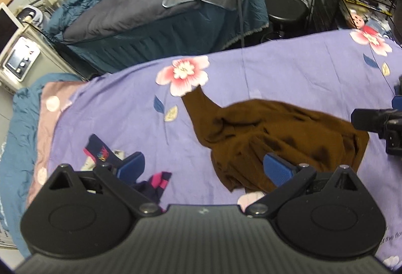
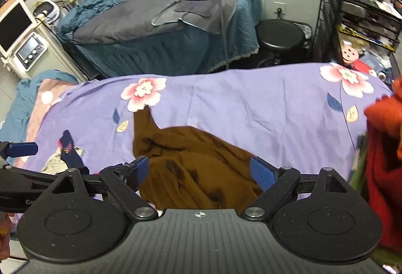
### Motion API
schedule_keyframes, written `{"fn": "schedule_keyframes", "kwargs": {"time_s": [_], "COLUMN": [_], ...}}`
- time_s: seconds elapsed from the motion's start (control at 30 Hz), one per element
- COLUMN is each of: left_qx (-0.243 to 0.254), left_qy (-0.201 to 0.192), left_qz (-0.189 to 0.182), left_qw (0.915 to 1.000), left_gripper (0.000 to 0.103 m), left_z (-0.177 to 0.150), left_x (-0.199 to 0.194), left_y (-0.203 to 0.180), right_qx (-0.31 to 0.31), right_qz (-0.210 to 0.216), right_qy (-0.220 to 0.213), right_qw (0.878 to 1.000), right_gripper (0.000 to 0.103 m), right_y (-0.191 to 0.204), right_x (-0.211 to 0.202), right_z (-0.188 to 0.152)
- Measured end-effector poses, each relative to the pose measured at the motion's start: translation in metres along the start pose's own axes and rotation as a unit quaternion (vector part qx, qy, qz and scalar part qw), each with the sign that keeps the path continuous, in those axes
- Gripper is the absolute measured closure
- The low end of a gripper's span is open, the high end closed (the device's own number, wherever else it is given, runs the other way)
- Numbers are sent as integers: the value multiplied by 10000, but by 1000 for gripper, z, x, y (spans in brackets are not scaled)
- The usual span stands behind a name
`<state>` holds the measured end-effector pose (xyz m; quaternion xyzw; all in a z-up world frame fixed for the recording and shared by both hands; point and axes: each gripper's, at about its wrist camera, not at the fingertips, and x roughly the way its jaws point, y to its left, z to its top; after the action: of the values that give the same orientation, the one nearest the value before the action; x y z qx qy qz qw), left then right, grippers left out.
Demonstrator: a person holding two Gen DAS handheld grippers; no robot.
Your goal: Fold small clothes
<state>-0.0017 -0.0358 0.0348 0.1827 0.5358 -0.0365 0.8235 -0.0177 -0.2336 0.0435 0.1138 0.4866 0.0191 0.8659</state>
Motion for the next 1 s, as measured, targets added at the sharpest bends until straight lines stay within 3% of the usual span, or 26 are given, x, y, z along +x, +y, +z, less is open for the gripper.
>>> {"fn": "schedule_keyframes", "kwargs": {"time_s": [0.13,0.3,0.6,1.0], "left_qx": [19,99,446,347], "left_qy": [81,225,230,137], "left_qz": [-228,-357,-449,-578], "left_qw": [9997,9991,9977,9976], "left_gripper": [0,1,2,2], "left_z": [-17,-33,-38,-38], "left_x": [14,31,47,48], "left_y": [1,-1,-17,-15], "right_qx": [-59,0,180,191], "right_qz": [-433,-636,-736,-785], "right_qy": [12,191,289,398], "right_qw": [9990,9978,9967,9959], "right_gripper": [0,0,0,0], "right_y": [6,5,12,20], "right_x": [3,12,19,22], "right_z": [-18,-33,-54,-60]}}
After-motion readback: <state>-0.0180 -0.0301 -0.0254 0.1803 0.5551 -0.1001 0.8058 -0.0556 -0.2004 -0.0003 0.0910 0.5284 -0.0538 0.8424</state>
